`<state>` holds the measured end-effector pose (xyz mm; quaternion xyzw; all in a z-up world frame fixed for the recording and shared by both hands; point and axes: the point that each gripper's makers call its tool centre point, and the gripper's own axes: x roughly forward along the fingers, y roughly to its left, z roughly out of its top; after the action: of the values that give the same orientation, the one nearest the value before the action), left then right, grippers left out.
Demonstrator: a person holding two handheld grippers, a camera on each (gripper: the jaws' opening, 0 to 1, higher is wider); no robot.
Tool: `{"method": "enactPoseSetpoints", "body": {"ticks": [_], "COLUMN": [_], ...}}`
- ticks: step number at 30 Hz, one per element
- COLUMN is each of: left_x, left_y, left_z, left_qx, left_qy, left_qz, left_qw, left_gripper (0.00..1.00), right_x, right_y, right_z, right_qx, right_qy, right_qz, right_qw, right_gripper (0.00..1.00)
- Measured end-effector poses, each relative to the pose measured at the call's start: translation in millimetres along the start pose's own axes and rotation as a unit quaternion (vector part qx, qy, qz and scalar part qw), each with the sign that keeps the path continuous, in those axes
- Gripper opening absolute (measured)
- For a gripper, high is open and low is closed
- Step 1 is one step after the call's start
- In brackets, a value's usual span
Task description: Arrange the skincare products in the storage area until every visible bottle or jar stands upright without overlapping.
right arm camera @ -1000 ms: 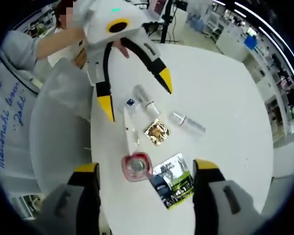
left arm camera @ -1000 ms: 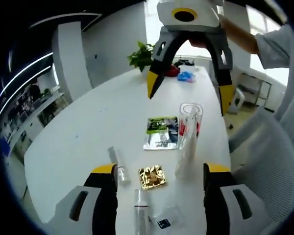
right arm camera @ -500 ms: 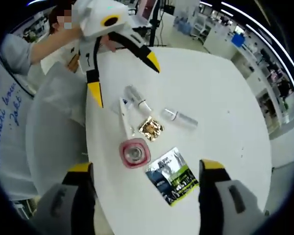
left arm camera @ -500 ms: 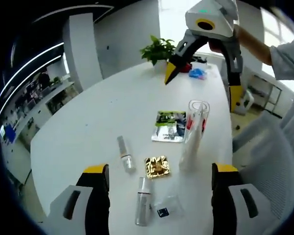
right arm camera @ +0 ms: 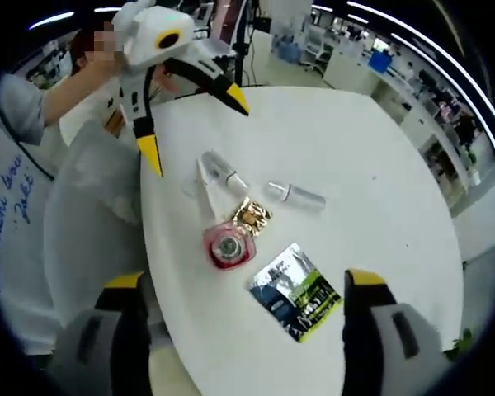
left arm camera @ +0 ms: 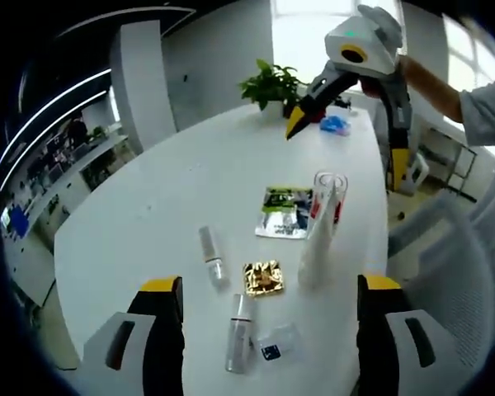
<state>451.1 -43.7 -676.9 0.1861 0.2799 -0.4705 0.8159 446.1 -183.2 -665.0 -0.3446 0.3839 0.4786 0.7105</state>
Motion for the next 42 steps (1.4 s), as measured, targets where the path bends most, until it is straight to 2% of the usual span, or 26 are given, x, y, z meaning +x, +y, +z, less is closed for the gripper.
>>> {"method": "enactPoseSetpoints", "body": {"ticks": [6, 17, 25, 29, 35, 42], "left_x": [-3.5, -8.4, -8.9, -6.4, 0.1, 6.7], "left_y": [-1.6, -5.5, -5.6, -7.4, -5.8, 1.2], "left_z": [-0.3, -11.3, -19.6, -25.4, -37.0, -52.5], "left_qx": [-0.004, -0.005, -0.014, -0.016, -0.022, -0.029], "left_qy": [0.000, 0.021, 0.030, 0.037, 0.052, 0.073], "left_qz": [0.005, 0.014, 0.017, 0.013, 0.006, 0.006], "left_qw": [1.0000, 0.9997, 0.9993, 0.9991, 0.9984, 0.9969], "left_gripper": [0.88, 0.97, 0.97, 0.97, 0.97, 0.97], "right_x": [-1.7, -6.6, -4.3, -4.2, -2.9, -0.8], "right_y": [0.7, 2.3, 6.0, 6.2, 1.0, 2.8], "right_z": [-9.4, -18.1, -23.7, -20.9, -24.0, -26.3], "right_qx": [0.000, 0.013, 0.020, 0.019, 0.016, 0.029], "right_qy": [0.008, -0.010, -0.020, -0.040, -0.037, -0.042], "right_qz": [-0.017, -0.033, -0.037, -0.042, -0.057, -0.048], "right_qw": [0.9998, 0.9993, 0.9989, 0.9982, 0.9976, 0.9975], "right_gripper": [0.99, 1.00, 1.00, 1.00, 1.00, 1.00]}}
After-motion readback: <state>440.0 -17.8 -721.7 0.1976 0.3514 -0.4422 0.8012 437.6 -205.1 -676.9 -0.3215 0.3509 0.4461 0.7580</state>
